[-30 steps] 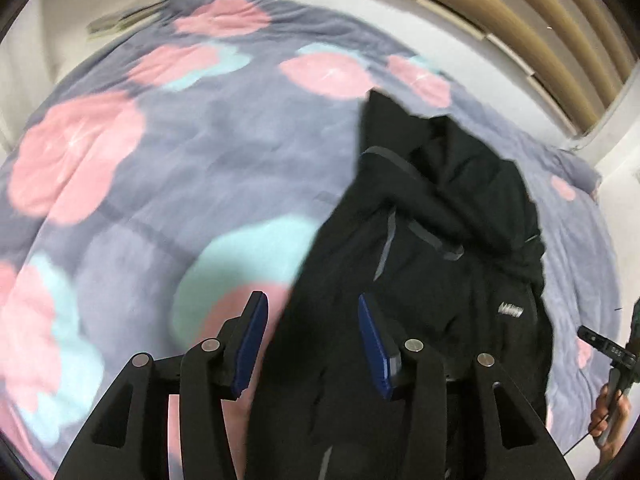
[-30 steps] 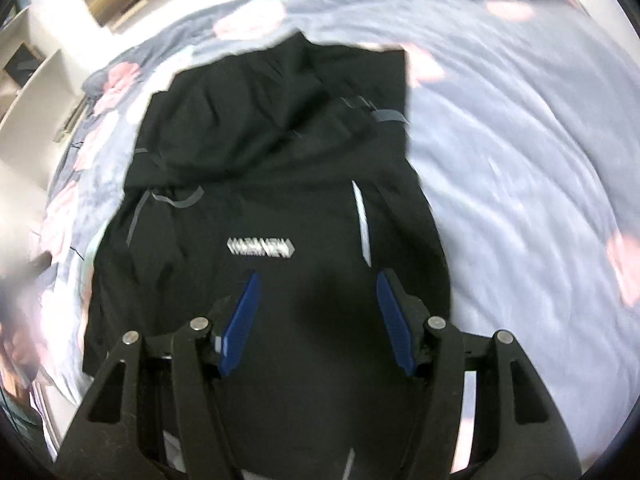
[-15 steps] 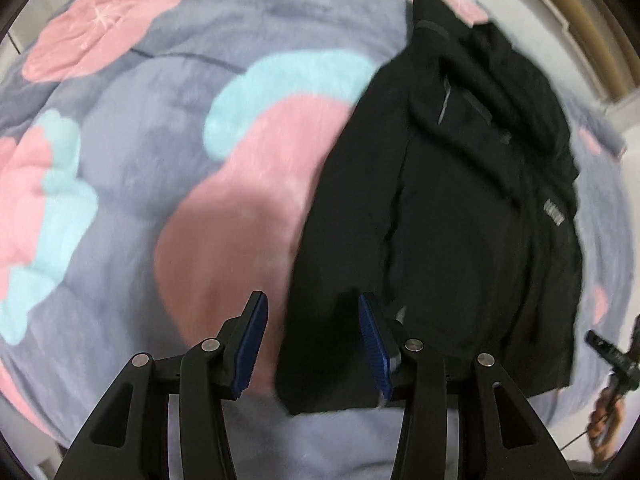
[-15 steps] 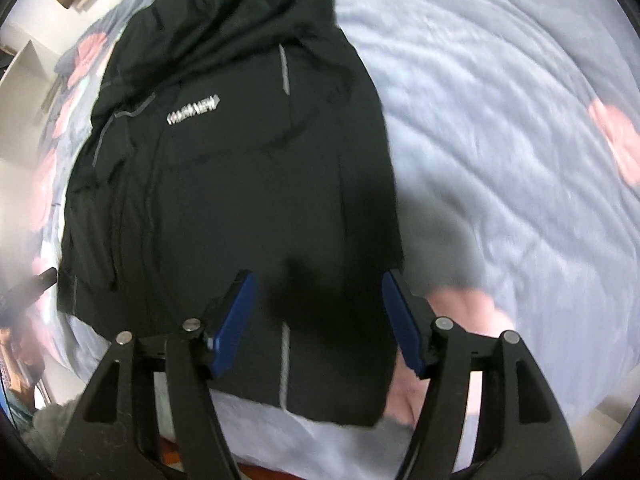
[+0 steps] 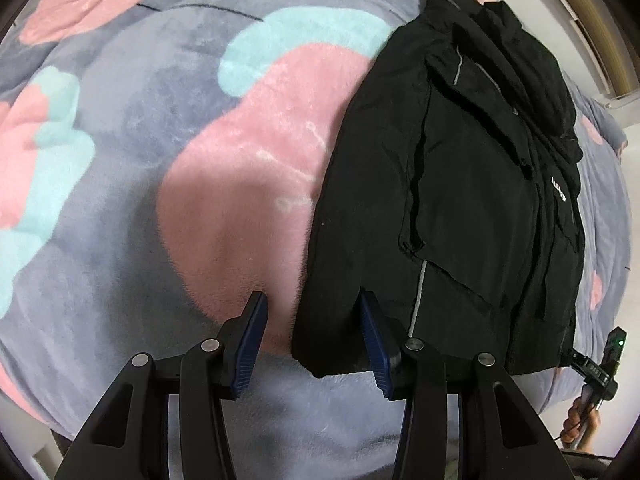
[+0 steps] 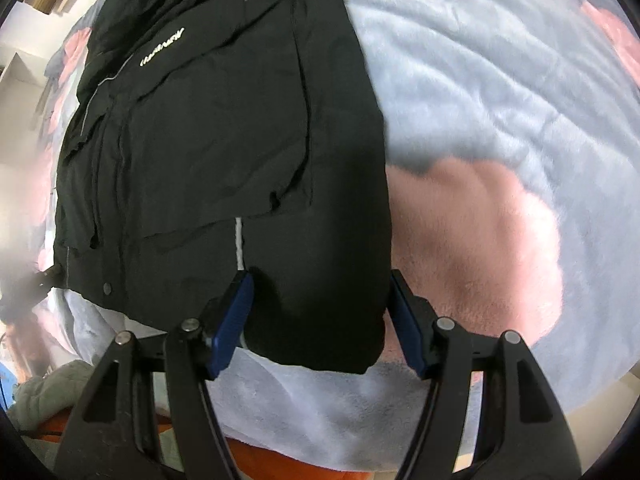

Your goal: Fold large clothes

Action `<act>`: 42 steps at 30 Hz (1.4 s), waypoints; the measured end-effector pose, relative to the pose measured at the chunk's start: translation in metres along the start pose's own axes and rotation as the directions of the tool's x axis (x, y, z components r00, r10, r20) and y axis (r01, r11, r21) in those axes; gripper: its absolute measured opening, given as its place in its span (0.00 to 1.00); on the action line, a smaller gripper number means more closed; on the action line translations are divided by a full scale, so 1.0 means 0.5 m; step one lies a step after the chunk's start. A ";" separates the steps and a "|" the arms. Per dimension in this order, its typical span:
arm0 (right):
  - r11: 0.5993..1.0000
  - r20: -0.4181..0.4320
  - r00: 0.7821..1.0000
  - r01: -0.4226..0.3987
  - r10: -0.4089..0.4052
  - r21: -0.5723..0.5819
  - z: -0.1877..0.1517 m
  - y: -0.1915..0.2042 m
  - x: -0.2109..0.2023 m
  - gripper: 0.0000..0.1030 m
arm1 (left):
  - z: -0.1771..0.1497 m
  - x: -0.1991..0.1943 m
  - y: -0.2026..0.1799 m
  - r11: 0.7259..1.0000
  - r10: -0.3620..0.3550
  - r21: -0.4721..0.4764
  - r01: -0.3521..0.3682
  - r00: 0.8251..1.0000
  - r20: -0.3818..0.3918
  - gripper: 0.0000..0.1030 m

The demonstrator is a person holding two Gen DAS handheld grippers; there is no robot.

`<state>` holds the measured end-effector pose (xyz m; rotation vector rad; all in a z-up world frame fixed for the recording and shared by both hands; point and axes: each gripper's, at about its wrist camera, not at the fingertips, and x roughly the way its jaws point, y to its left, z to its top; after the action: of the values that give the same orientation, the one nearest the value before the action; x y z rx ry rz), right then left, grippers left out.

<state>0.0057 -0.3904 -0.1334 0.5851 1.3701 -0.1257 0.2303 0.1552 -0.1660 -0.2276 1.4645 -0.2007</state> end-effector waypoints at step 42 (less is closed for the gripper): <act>0.976 0.269 0.956 -0.060 0.116 -0.208 0.175 0.173 -0.202 0.10 | 0.175 -0.167 -0.205 0.974 -0.189 0.166 0.152 0.952 0.239 0.09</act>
<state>0.0968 -0.3820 -0.0034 0.4416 1.0638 0.0019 0.3096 0.0819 -0.0500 -0.2518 1.1704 -0.4044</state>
